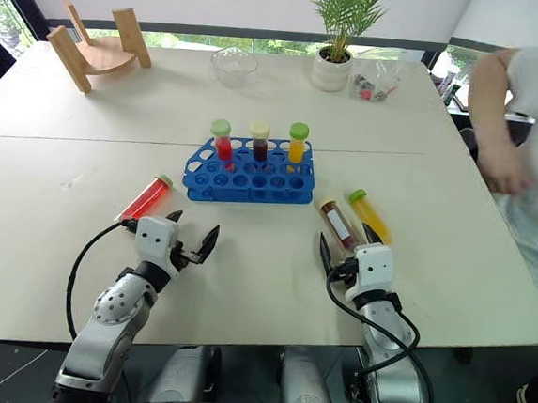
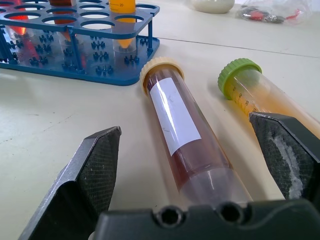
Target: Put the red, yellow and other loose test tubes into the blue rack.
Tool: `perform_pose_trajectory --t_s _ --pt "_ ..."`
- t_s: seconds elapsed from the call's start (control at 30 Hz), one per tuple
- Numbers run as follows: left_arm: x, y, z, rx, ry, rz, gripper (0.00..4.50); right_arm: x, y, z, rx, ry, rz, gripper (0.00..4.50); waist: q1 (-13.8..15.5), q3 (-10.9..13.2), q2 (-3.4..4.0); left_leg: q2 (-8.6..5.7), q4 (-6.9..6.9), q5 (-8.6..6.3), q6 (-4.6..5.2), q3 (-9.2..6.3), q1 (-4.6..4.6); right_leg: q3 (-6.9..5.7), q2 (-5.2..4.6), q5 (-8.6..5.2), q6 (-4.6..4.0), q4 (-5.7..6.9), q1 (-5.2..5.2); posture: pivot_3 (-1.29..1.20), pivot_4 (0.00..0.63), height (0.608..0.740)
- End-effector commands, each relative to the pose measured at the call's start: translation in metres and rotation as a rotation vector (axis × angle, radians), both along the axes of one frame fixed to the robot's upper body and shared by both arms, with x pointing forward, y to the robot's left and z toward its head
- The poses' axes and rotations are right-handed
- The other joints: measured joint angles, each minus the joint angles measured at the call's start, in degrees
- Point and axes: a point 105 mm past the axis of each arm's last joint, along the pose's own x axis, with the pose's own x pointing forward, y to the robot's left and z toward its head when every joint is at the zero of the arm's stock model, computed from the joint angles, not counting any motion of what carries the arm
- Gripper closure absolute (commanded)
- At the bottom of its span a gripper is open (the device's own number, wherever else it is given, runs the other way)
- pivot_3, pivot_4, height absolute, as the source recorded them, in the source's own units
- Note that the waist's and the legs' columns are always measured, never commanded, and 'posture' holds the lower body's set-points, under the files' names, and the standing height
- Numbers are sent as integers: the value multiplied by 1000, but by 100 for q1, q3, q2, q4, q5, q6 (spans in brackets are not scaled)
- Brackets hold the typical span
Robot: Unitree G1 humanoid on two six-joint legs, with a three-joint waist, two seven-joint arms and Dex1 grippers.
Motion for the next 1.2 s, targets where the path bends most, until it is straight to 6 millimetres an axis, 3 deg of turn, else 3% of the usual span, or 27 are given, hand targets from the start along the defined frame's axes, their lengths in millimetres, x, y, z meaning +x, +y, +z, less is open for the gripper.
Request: perform_pose_trajectory --t_s 0.03,0.9,1.0,1.2 --pt "-1 -5 7 -5 -29 -20 60 -1 -2 10 5 -37 -3 0 0 0 0 0 0 0 0 0 0 0 0 0 0 0 0 0 150 740" --pt "-1 -7 12 -11 -33 -54 60 -2 -3 25 -51 -67 47 0 2 0 0 0 0 -1 2 -1 -11 -3 -1 1 1 -13 -1 0 150 740" --pt "0 -3 23 -9 -49 -89 60 -4 -2 36 -65 -72 86 0 2 0 1 0 0 -1 2 -2 -11 -3 0 1 1 -13 -1 0 150 740" --pt "-7 0 66 34 -20 -415 60 12 -14 82 -95 77 161 0 -7 6 8 1 8 0 2 -5 -22 -7 0 6 -4 -10 -10 0 150 740"
